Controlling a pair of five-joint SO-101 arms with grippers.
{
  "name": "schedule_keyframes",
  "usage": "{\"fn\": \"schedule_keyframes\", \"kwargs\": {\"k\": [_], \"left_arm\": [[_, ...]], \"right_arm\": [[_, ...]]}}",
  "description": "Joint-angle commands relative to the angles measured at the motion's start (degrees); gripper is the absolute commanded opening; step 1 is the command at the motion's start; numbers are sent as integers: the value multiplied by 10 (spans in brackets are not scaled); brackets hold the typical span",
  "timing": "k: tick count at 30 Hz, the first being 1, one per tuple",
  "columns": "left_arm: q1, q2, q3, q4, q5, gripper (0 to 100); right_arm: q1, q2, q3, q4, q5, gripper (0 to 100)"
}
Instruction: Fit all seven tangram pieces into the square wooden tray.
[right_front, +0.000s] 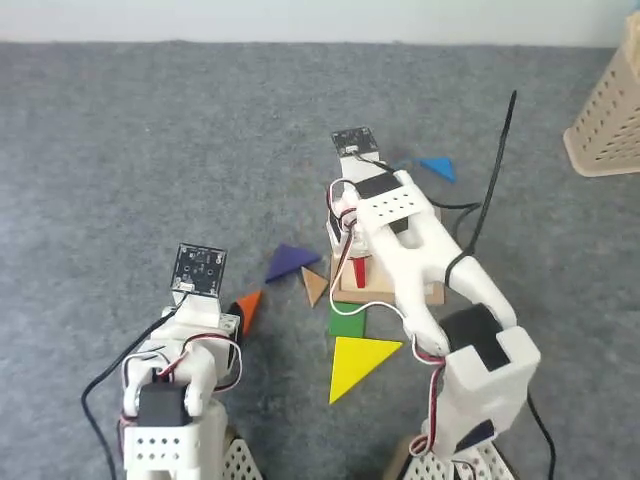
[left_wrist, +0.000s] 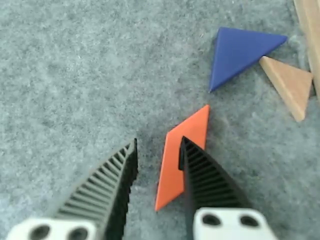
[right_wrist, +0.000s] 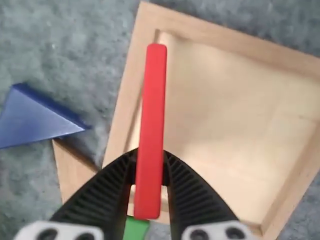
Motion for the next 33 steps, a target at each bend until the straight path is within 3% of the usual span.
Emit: {"fn": "schedule_keyframes", "kwargs": {"k": [1,5,12,33], "left_arm": [[0,-9,-3,4,3,133],[0,-9,-3,4,3,133],[0,-9,-3,4,3,133],[0,-9,-3,4,3,133]], "right_arm": [[-8,-19,-32,-2,-6,6],[-8,-19,-32,-2,-5,12],[-7,-15,-30,-1,29,149],[46,-59,-29,-1,31,148]]}}
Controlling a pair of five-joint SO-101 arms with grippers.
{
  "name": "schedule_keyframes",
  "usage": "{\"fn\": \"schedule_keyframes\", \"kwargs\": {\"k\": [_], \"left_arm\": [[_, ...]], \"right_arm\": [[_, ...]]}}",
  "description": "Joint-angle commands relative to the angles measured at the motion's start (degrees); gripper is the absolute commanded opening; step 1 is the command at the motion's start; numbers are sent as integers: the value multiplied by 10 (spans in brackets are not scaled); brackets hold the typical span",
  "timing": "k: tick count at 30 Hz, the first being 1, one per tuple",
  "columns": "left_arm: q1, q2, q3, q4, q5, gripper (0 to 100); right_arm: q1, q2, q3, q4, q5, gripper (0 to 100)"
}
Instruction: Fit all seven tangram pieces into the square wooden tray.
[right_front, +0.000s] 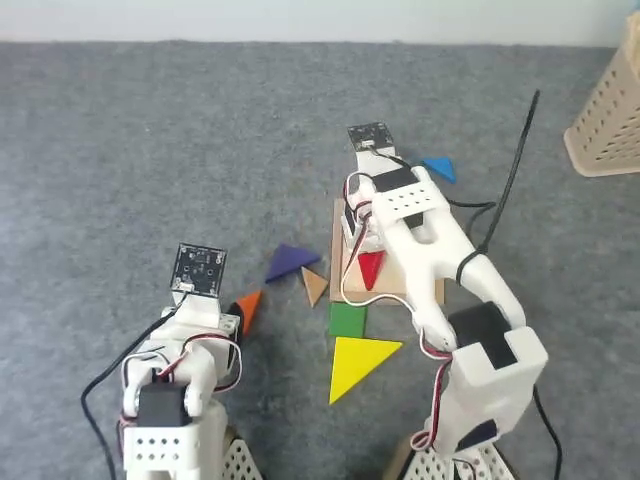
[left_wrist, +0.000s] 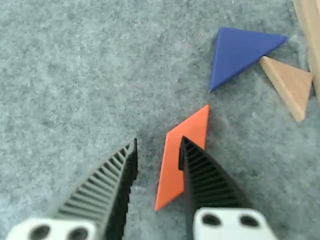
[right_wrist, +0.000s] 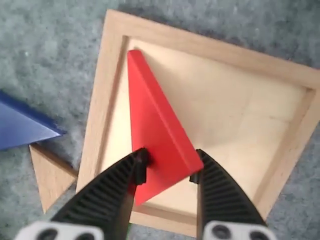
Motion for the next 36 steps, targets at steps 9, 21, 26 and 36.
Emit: {"fn": "schedule_keyframes", "kwargs": {"k": [9,21,26,36], "left_arm": [[0,-9,-3,4,3,133],[0,-9,-3,4,3,133],[0,-9,-3,4,3,133],[0,-9,-3,4,3,133]], "right_arm": [[7,-193,83,-55,48,148],[51,-211,207,-216,53,58],[44,-147,203,-223,53,21],[-25,-97,169,-179,53,6]]}}
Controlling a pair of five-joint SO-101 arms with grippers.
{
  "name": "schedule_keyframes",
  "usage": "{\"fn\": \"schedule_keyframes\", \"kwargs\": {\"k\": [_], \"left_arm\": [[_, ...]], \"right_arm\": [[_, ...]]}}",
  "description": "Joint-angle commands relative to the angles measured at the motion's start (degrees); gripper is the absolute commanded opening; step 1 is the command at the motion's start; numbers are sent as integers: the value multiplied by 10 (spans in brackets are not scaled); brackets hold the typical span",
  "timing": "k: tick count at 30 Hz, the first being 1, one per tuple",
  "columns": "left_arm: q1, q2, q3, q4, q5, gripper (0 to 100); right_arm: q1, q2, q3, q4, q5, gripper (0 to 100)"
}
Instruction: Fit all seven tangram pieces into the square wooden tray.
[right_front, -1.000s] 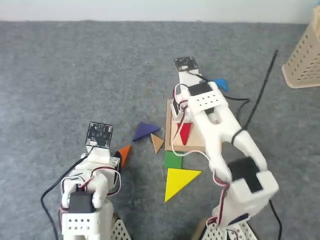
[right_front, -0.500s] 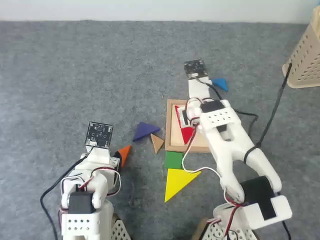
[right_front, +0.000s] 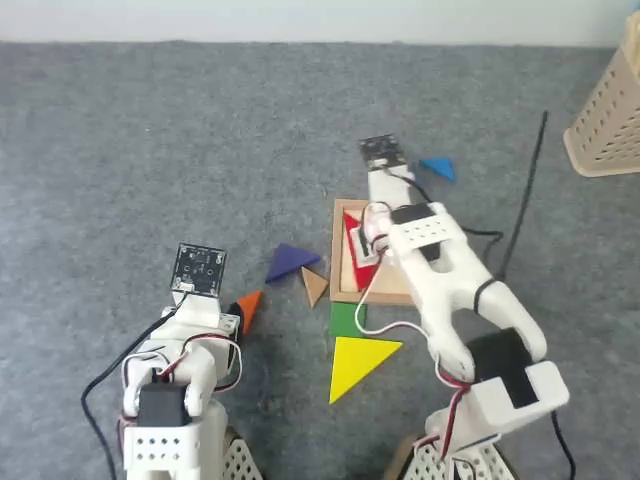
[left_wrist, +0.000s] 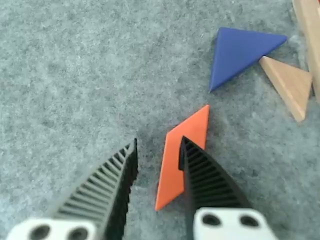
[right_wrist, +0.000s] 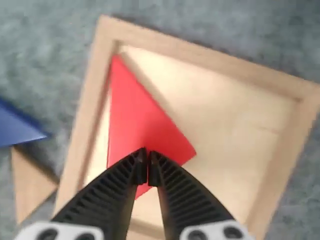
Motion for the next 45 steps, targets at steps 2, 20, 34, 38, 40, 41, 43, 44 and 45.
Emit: {"fn": "schedule_keyframes", "kwargs": {"k": [2,20,34,38,40,41,43,44,45], "left_arm": [[0,-9,-3,4,3,133],[0,-9,-3,4,3,133],[0,-9,-3,4,3,133],[0,-9,-3,4,3,133],[0,-9,-3,4,3,133],[0,-9,-3,4,3,133],[0,-9,-3,4,3,133],[0,-9,-3,4,3,133],[0,-9,-3,4,3,133]], "right_arm": [[-45,1,-28,-3,11,6],[-66,-192,-37,156,49,9],[-274,-291,156,309,539,13],[-267,-314,184,283,540,104],[-270,-322,205,264,540,143],[-275,-324,215,252,540,154],[-277,-326,234,228,540,161],[-277,-324,241,217,540,162],[-277,-321,246,206,540,162]]}}
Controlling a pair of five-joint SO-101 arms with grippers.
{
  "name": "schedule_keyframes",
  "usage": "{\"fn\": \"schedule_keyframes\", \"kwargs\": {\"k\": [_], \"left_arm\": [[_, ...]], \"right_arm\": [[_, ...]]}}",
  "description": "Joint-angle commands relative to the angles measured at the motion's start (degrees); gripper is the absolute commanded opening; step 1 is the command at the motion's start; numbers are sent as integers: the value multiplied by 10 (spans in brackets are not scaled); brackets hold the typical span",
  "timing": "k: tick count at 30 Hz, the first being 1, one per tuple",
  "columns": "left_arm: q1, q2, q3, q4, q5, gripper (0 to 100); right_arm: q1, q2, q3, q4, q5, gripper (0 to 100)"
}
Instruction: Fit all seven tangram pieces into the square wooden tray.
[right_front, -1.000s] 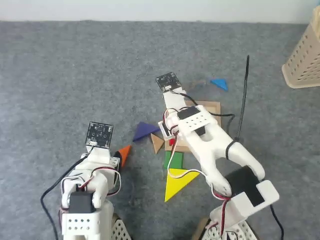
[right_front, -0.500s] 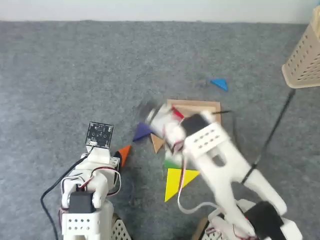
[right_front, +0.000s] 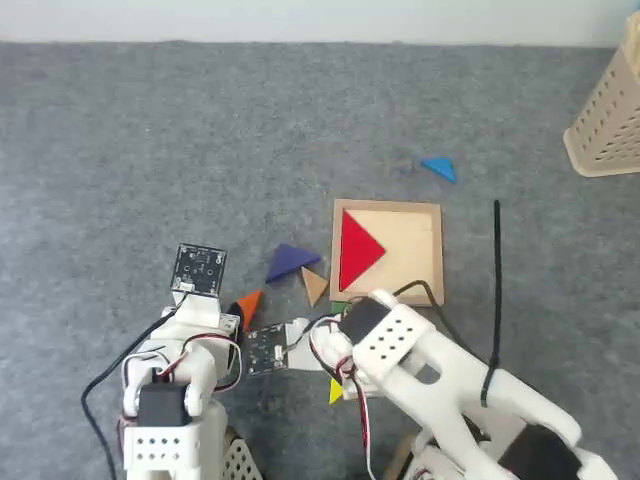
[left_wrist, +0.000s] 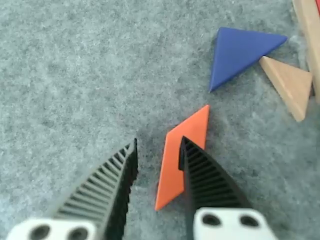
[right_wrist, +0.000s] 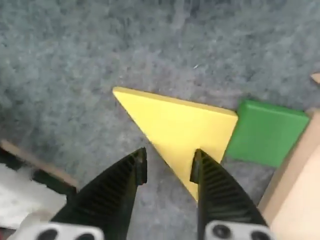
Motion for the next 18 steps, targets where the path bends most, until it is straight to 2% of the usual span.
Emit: {"fn": "schedule_keyframes", "kwargs": {"k": [1,10,14,18], "left_arm": [[0,-9,-3,4,3,133],[0,-9,-3,4,3,133],[0,-9,-3,4,3,133],[0,-9,-3,4,3,133]], "right_arm": [[-6,-22,8,-40,10,162],[-7,-22,19,-56,23,164],[-1,-22,25,-56,14,194],[27,-22,25,-61,7,195]]}}
